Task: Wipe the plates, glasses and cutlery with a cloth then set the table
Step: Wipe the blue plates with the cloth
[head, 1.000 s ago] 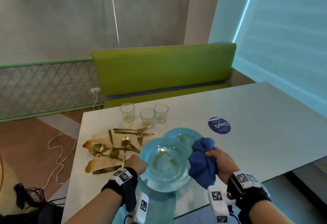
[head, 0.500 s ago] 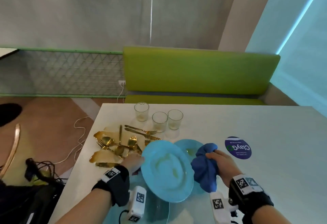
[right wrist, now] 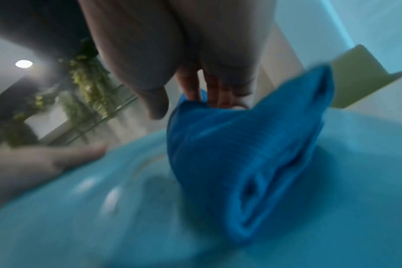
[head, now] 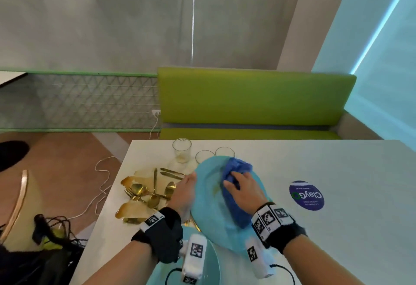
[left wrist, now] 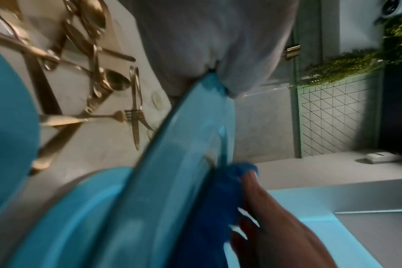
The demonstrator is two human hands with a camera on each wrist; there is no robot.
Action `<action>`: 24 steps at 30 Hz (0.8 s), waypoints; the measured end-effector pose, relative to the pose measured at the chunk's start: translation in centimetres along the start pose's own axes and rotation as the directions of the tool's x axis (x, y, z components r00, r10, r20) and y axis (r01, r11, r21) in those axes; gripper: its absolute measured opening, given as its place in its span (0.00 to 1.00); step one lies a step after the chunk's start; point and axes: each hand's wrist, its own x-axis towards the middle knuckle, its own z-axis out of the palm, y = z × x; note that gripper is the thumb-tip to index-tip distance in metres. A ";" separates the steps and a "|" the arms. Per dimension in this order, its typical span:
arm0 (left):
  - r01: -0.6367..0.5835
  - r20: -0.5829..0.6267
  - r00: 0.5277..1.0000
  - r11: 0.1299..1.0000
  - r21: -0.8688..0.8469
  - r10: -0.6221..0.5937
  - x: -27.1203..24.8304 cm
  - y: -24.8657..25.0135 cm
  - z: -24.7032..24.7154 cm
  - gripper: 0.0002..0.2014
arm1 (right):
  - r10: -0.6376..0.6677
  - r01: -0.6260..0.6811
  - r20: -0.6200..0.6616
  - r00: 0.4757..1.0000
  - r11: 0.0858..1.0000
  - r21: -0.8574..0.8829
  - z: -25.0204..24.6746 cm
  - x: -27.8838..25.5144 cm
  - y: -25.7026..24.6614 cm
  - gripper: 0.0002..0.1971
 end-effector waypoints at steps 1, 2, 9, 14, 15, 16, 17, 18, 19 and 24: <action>-0.007 -0.023 1.000 1.000 0.016 0.007 0.0 0.4 0.3 0.19 | -0.036 0.037 0.019 0.999 0.999 -0.036 0.8 -0.3 -0.7 0.23; -0.019 -0.034 0.999 1.000 0.021 0.020 0.3 0.6 0.5 0.18 | -0.085 0.087 0.032 0.996 0.993 -0.076 1.5 -0.7 -1.4 0.24; -0.091 -0.003 0.996 0.994 -0.053 0.091 1.3 2.7 -0.5 0.15 | -0.339 0.349 0.083 0.937 0.897 -0.272 2.5 -4.8 0.3 0.29; -0.080 0.104 0.991 0.996 -0.028 0.083 1.4 3.1 -0.5 0.16 | -0.176 0.094 -0.238 0.955 0.942 -0.322 -0.7 -0.9 5.0 0.33; -0.070 0.125 0.989 0.997 -0.036 0.074 1.3 3.1 -0.3 0.16 | -0.168 0.080 -0.276 0.946 0.949 -0.305 -1.3 -0.3 4.4 0.31; -0.073 0.147 0.986 0.996 -0.043 0.079 1.1 3.0 -0.1 0.15 | -0.174 0.081 -0.324 0.930 0.957 -0.279 -1.4 0.2 3.6 0.28; -0.085 0.162 0.983 0.995 -0.043 0.091 1.1 2.9 0.1 0.15 | -0.206 0.114 -0.360 0.910 0.959 -0.260 -1.2 0.5 2.3 0.25; -0.108 0.173 0.979 0.994 -0.035 0.112 1.0 2.9 0.3 0.14 | -0.260 0.177 -0.374 0.890 0.954 -0.242 -0.6 0.4 0.8 0.23; -0.130 0.179 0.975 0.991 -0.033 0.134 0.9 3.1 0.5 0.13 | -0.320 0.255 -0.360 0.877 0.942 -0.217 0.3 0.0 -0.6 0.22; -0.207 0.126 0.970 0.978 -0.026 0.208 1.5 4.2 -0.6 0.13 | -0.450 0.439 -0.110 0.886 0.891 -0.113 5.1 -4.4 -1.1 0.21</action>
